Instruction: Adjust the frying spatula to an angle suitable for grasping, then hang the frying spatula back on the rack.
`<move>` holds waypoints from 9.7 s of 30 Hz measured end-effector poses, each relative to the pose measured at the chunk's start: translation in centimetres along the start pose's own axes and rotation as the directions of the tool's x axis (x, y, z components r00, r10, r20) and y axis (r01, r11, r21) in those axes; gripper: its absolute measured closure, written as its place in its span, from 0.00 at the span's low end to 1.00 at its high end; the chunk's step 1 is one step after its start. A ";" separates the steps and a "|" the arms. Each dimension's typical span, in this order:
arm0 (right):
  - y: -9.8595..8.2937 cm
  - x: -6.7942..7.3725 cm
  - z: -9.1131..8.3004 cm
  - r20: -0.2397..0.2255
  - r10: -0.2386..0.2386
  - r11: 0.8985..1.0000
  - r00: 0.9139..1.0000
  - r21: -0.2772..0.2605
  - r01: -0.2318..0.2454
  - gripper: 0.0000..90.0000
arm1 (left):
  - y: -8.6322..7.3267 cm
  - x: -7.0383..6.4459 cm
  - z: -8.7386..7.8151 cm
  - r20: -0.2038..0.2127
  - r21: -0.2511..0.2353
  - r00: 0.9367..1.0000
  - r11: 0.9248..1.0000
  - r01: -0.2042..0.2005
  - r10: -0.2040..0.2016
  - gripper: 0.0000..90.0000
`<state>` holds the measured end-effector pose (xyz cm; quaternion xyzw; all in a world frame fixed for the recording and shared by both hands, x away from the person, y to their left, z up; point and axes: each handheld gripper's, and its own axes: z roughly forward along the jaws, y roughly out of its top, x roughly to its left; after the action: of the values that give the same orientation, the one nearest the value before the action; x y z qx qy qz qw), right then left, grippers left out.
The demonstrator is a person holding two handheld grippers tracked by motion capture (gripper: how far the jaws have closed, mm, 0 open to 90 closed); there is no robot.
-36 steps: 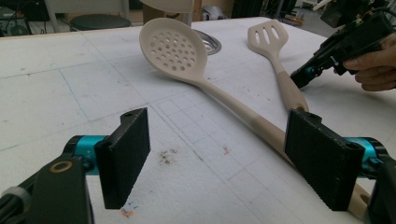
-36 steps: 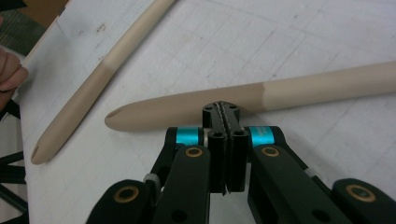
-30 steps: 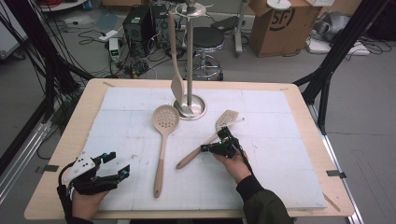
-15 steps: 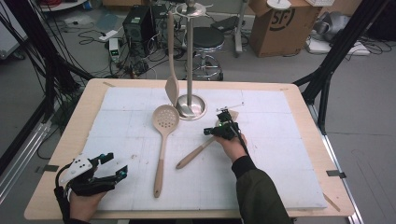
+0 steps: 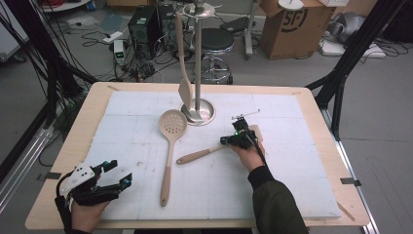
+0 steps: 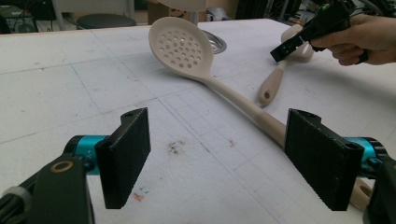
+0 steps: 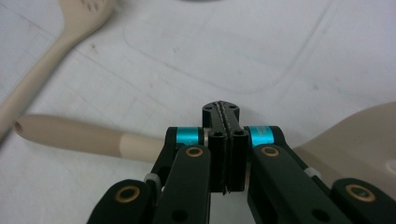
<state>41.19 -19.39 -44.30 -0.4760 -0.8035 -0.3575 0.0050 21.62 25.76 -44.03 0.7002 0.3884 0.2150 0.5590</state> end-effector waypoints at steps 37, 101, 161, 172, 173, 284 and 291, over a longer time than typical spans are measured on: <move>-7.1 -0.8 -5.6 0.025 0.062 0.997 0.998 -0.050 -0.061 1.00 | 0.1 -0.3 0.1 0.003 0.000 1.000 1.000 -0.005 0.005 0.26; -2.2 9.9 4.4 -0.034 -0.104 0.991 0.994 -0.083 0.101 1.00 | 0.0 0.0 -0.6 -0.006 -0.013 1.000 1.000 0.007 -0.007 0.27; -1.9 -0.1 -8.0 -0.050 0.125 0.967 0.991 -0.217 -0.133 0.56 | 0.6 -0.1 2.0 0.058 0.000 0.998 1.000 -0.014 0.014 0.27; -1.9 -1.3 -7.3 -0.045 0.096 0.988 0.994 -0.119 -0.101 0.56 | 0.5 0.0 2.3 0.056 0.009 0.998 1.000 -0.011 0.011 0.27; -1.9 -1.3 -7.1 -0.046 0.096 0.989 0.994 -0.111 -0.101 0.56 | 0.5 0.0 2.3 0.056 0.009 0.998 1.000 -0.009 0.008 0.27; -0.6 2.6 -8.7 -0.153 -0.106 0.876 0.982 -0.483 0.019 0.87 | 0.4 -0.4 1.3 0.038 0.008 0.999 1.000 -0.018 0.017 0.27; 0.0 3.5 -9.3 -0.123 -0.138 0.812 0.983 -0.582 0.041 0.87 | 0.4 -0.4 1.3 0.040 0.009 0.999 1.000 -0.019 0.018 0.27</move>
<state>36.19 -22.09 -36.14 -0.3867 -0.6759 -0.6206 -0.0922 22.42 24.58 -44.00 0.7105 0.3718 0.2046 0.5613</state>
